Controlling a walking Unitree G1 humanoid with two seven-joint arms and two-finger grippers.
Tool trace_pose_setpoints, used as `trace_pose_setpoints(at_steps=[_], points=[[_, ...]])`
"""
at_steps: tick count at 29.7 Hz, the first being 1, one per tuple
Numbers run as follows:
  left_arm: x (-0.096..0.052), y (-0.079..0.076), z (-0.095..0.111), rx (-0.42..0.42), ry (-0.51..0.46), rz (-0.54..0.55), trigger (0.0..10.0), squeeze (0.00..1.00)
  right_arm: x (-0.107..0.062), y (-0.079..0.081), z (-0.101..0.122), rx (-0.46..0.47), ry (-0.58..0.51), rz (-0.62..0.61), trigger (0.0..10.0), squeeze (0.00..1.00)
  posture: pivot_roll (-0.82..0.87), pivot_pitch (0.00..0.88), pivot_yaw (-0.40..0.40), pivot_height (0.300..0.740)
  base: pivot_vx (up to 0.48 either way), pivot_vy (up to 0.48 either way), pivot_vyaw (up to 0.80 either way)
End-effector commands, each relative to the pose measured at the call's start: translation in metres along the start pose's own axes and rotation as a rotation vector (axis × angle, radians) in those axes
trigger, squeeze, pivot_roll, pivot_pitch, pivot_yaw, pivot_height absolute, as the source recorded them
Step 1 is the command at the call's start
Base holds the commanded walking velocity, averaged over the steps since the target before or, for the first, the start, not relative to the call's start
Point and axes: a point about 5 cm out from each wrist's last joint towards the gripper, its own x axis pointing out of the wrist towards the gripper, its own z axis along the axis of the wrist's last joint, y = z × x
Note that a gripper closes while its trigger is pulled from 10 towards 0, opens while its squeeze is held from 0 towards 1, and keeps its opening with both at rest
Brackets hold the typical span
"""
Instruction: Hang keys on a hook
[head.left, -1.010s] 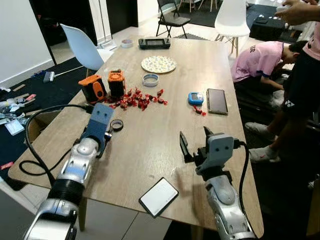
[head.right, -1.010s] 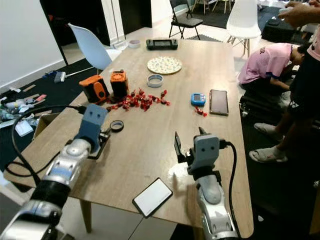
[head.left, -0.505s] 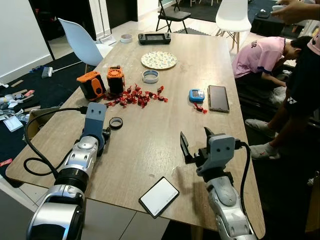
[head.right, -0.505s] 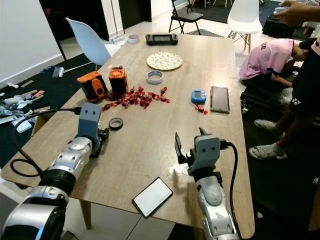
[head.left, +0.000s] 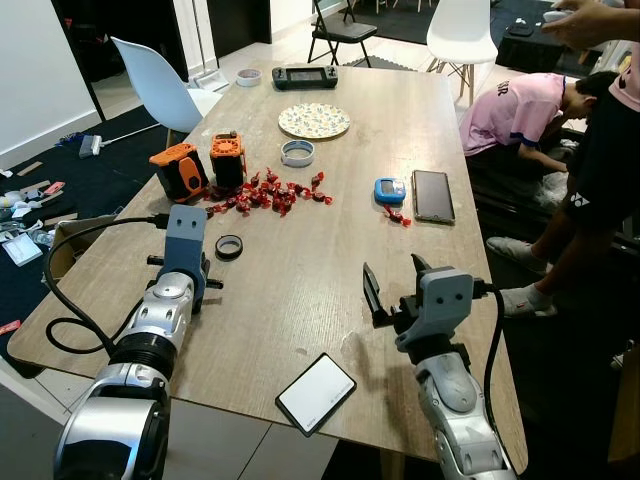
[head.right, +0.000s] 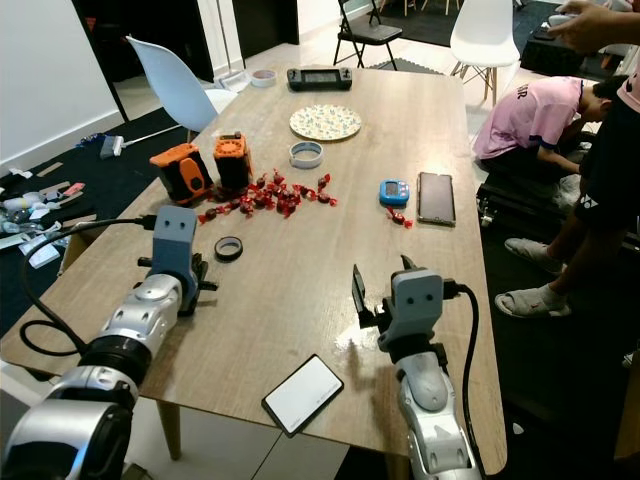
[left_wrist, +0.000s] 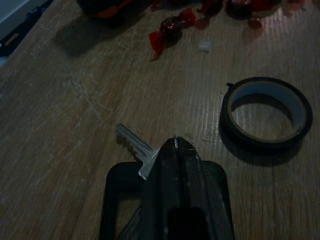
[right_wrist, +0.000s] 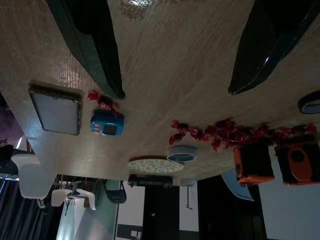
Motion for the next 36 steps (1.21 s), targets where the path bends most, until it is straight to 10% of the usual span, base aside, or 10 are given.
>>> trace_pose_setpoints(at_steps=[1, 21, 22, 27, 28, 36], points=[[-0.001, 0.01, -0.011, -0.012, 0.04, 0.016, 10.0, 0.0, -0.002, 0.001, -0.002, 0.002, 0.017, 0.002, 10.0, 0.0, 0.08, 0.167, 0.023, 0.74, 0.0, 0.0, 0.0], [-0.011, 0.021, -0.009, 0.034, -0.019, -0.028, 10.0, 0.0, 0.006, 0.004, -0.002, 0.009, 0.013, 0.012, 10.0, 0.0, 0.11, 0.175, 0.012, 0.74, 0.0, 0.0, 0.0], [-0.011, 0.021, -0.009, 0.034, -0.019, -0.035, 10.0, 1.0, 0.007, 0.004, -0.002, 0.009, 0.012, 0.012, 10.0, 0.0, 0.11, 0.175, 0.012, 0.74, 0.0, 0.0, 0.0], [-0.011, 0.022, -0.008, 0.035, -0.016, -0.025, 10.0, 1.0, 0.006, 0.003, -0.002, 0.01, 0.013, 0.008, 10.0, 0.0, 0.11, 0.174, 0.018, 0.74, 0.0, 0.0, 0.0], [-0.01, 0.022, -0.008, 0.038, -0.016, -0.024, 10.0, 0.0, 0.005, 0.003, -0.003, 0.011, 0.013, 0.006, 10.0, 0.0, 0.11, 0.173, 0.019, 0.74, 0.0, 0.0, 0.0], [-0.011, 0.028, -0.011, 0.04, 0.002, -0.006, 10.0, 0.0, 0.005, 0.003, -0.003, 0.012, 0.013, 0.004, 10.0, 0.0, 0.11, 0.175, 0.019, 0.74, 0.0, 0.0, 0.0]])
